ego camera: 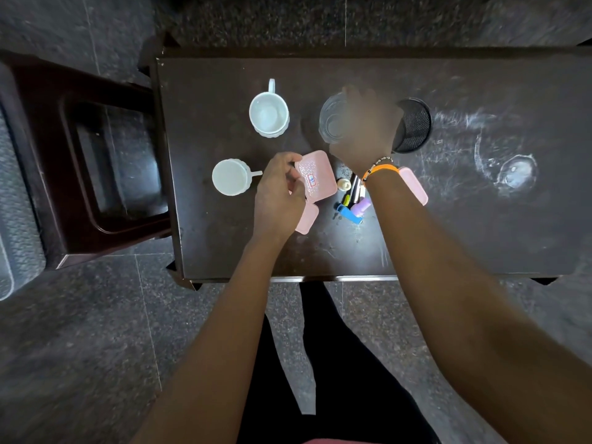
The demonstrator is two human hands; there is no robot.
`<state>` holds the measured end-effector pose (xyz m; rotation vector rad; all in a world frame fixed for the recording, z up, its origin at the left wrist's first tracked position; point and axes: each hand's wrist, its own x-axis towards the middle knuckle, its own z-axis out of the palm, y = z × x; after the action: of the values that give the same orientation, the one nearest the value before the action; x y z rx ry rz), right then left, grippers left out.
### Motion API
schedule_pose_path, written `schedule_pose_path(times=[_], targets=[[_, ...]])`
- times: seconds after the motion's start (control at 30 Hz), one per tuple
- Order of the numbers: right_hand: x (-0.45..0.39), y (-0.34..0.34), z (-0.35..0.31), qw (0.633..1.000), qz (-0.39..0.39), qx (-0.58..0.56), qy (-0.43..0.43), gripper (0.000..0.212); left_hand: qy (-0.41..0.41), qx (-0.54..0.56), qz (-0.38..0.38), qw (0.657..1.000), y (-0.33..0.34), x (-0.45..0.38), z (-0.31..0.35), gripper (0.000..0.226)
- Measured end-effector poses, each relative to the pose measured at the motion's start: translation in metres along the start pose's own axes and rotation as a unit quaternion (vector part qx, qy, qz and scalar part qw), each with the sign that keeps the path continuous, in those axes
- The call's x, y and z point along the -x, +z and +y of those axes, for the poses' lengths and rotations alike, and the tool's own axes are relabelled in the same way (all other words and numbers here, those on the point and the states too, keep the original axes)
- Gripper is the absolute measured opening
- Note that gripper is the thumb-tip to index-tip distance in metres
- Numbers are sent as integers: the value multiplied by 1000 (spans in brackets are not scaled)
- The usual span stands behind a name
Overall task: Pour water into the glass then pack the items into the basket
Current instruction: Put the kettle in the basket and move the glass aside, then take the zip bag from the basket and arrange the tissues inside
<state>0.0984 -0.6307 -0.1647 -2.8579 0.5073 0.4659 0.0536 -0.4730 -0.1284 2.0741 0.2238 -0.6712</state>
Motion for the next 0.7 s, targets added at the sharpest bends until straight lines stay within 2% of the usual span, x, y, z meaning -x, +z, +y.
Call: schedule_pose_path(times=[0.33, 0.43, 0.5, 0.6, 0.7], targets=[[10, -4, -2, 999, -47, -17, -5, 95, -9, 7, -13, 1000, 0, 6, 2, 33], [25, -14, -14, 999, -36, -28, -17, 83, -17, 41, 2, 999, -9, 13, 3, 34], [38, -21, -32, 996, -52, -50, -54, 70, -30, 81, 25, 996, -23, 19, 3, 33], [63, -32, -74, 985, -73, -93, -129, 52, -58, 152, 87, 983, -54, 32, -1, 29], [85, -43, -132, 967, -87, -139, -197, 42, -79, 234, 165, 955, -101, 48, -11, 27]])
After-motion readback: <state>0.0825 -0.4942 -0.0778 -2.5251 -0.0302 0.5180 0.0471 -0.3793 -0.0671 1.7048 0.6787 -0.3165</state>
